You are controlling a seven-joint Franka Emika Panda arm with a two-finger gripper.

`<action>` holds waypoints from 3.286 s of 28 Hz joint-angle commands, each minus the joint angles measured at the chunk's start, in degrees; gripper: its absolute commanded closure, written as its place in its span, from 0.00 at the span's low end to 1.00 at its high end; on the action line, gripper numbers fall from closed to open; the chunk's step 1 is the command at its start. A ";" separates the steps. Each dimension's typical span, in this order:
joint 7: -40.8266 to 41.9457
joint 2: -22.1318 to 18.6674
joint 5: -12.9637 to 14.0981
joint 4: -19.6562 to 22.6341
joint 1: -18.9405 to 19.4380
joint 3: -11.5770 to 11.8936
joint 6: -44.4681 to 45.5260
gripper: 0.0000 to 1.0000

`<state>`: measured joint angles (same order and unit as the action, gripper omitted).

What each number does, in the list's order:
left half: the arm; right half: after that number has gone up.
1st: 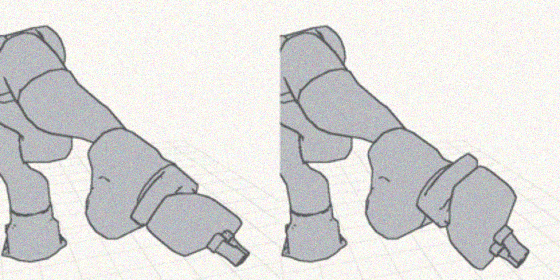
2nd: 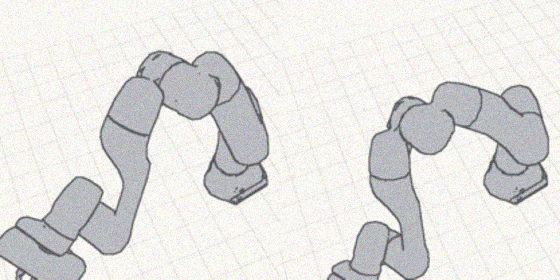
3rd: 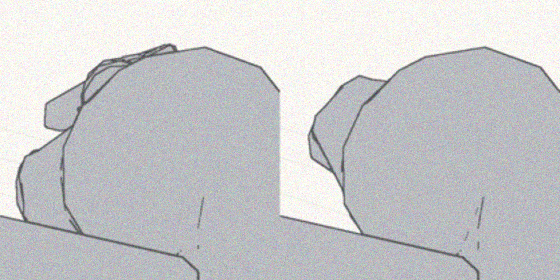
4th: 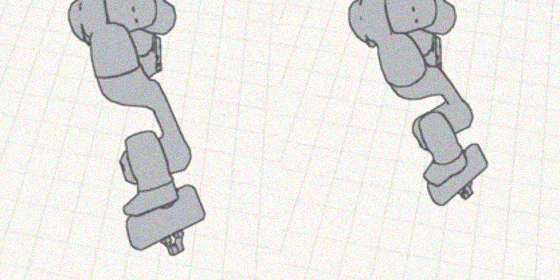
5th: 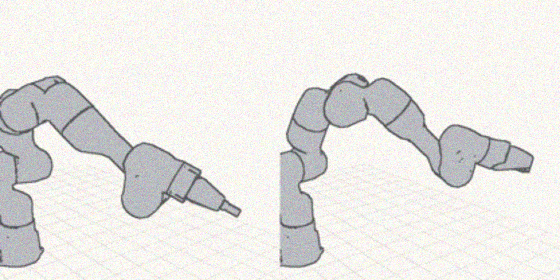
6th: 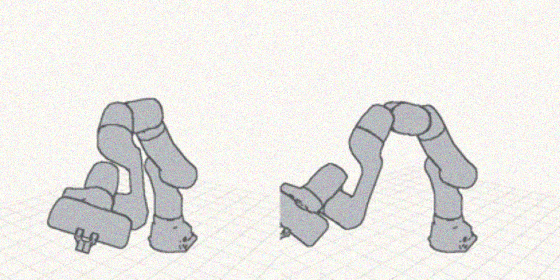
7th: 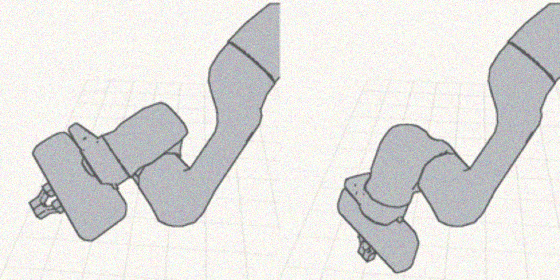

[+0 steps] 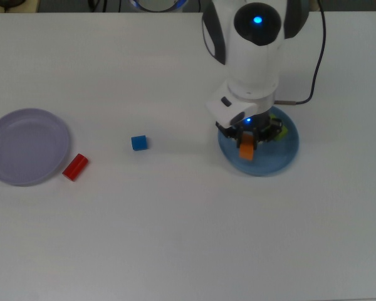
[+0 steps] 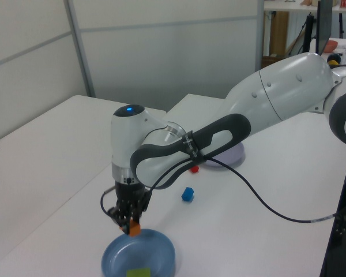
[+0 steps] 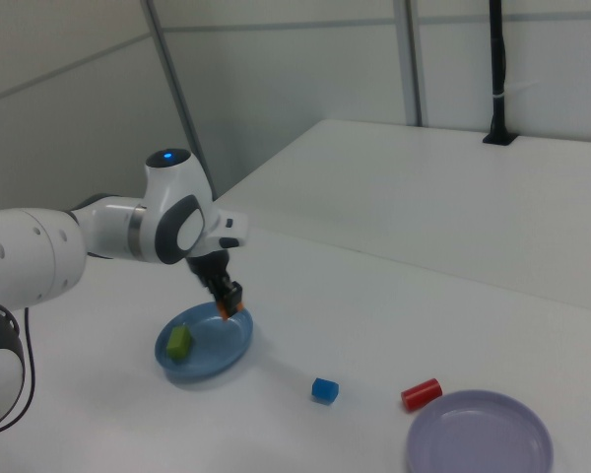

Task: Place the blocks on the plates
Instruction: 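Place the orange block beside the green block on the blue plate, then move to the blue cube and grasp it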

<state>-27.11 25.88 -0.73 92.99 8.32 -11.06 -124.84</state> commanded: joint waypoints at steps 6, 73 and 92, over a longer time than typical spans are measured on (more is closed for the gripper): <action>18.40 -0.48 -0.85 0.44 0.82 -2.47 8.21 1.00; 33.53 -0.04 -6.74 1.15 -4.98 15.02 16.31 0.18; 31.77 2.68 -7.01 1.76 -4.90 14.84 10.94 0.92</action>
<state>5.11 29.16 -7.80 93.81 3.12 3.51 -112.43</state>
